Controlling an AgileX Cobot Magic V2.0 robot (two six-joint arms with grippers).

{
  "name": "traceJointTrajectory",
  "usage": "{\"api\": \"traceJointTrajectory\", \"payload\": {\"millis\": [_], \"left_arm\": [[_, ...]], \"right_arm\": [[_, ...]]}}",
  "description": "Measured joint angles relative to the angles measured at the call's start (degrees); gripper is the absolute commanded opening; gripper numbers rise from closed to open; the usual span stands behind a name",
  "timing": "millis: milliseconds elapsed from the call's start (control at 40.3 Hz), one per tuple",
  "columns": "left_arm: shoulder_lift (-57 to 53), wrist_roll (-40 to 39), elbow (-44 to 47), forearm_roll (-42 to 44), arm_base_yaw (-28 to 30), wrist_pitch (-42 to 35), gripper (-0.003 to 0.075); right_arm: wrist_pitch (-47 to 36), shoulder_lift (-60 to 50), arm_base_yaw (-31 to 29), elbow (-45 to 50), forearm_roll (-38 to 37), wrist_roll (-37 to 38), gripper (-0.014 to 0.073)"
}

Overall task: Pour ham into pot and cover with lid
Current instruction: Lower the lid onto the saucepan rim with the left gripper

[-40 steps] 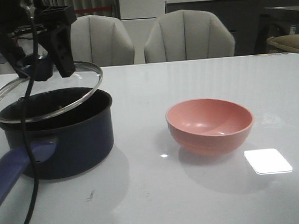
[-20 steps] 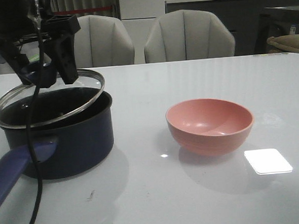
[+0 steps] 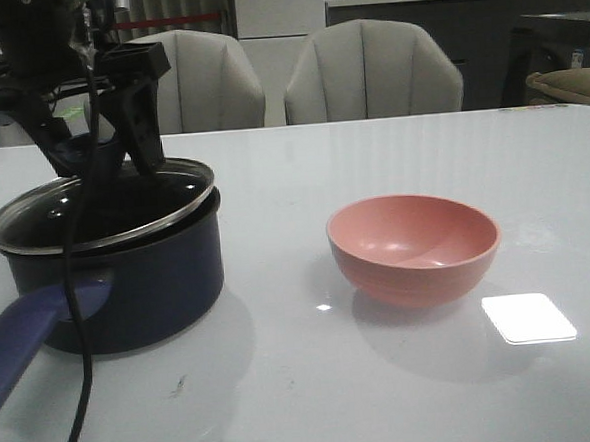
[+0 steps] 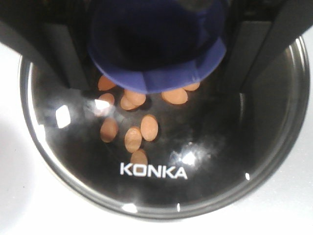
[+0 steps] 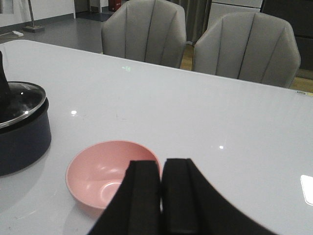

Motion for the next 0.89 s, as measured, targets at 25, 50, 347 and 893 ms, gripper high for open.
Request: {"api": "traceJointTrajectory", "payload": {"millis": [25,50,347,893], "left_arm": [[0.0,0.0,0.0,0.0,-0.1,0.0,0.0442],[0.0,0.0,0.0,0.0,-0.1,0.0,0.0458],[0.0,0.0,0.0,-0.5,-0.1,-0.1,0.0538],[0.0,0.0,-6.4,-0.8,-0.1,2.7,0.0532]], "right_arm": [[0.0,0.0,0.0,0.0,0.0,0.0,0.0160],[0.0,0.0,0.0,0.0,0.0,0.0,0.0160],[0.0,0.0,0.0,0.0,0.0,0.0,0.0160],[0.0,0.0,0.0,0.0,0.1,0.0,0.0160]]}}
